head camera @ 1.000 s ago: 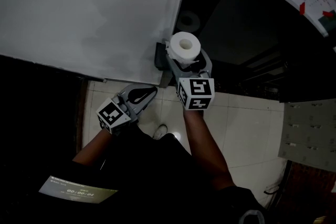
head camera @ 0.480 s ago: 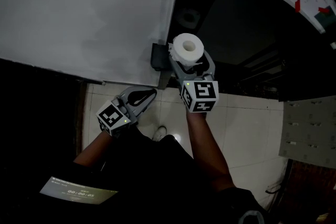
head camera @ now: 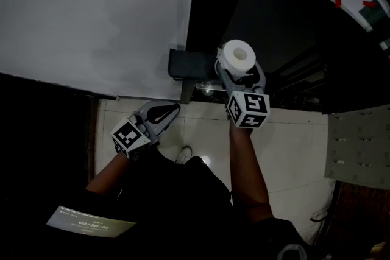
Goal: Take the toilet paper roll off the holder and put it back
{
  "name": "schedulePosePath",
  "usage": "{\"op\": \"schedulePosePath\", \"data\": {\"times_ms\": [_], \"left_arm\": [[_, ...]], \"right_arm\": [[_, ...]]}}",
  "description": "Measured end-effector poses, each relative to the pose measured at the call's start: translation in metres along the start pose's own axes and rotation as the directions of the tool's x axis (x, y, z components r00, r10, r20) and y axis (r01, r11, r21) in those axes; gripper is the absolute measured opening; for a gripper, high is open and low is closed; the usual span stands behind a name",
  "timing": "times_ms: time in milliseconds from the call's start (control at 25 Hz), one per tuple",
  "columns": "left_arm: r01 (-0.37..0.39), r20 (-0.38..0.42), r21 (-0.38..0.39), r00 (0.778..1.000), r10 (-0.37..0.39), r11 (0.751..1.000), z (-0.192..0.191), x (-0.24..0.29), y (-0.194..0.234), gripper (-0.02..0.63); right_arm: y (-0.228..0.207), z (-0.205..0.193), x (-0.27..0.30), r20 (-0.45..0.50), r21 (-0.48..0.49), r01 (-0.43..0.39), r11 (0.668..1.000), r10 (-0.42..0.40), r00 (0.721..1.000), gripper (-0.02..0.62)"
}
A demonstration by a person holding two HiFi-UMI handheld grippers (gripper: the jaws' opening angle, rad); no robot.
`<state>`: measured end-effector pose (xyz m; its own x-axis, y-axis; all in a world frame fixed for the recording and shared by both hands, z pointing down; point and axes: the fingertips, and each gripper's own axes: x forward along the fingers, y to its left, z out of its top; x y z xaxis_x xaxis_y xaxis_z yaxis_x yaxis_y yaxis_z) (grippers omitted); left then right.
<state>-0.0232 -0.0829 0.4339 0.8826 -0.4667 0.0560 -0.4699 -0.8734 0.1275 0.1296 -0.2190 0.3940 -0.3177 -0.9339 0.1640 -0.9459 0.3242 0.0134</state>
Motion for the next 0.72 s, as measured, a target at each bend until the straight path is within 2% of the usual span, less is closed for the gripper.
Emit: {"op": "schedulePosePath", "data": {"times_ms": [240,560,640,720], "left_arm": [[0.007,-0.004,-0.007,1.0,-0.007,1.0,0.001,0.003,-0.007,0.003],[0.001,-0.013,0.002,1.0,-0.001,1.0,-0.002,0.002,-0.01,0.003],[-0.006,-0.012,0.004,1.0,0.006,1.0,-0.004,0.0,-0.009,0.003],[-0.01,-0.016,0.005,1.0,0.01,1.0,-0.004,0.0,-0.01,0.003]], "right_arm": [[-0.031,-0.015,-0.008,-0.021,0.01,0.051,0.999,-0.05,0.999,0.42],[-0.047,-0.031,-0.01,-0.038,0.026,0.066,0.997,-0.065,0.997,0.419],[-0.05,-0.035,-0.01,-0.028,0.073,0.062,0.995,-0.06,0.998,0.42],[-0.054,-0.041,-0.01,-0.009,0.178,0.054,0.983,-0.053,0.999,0.42]]}}
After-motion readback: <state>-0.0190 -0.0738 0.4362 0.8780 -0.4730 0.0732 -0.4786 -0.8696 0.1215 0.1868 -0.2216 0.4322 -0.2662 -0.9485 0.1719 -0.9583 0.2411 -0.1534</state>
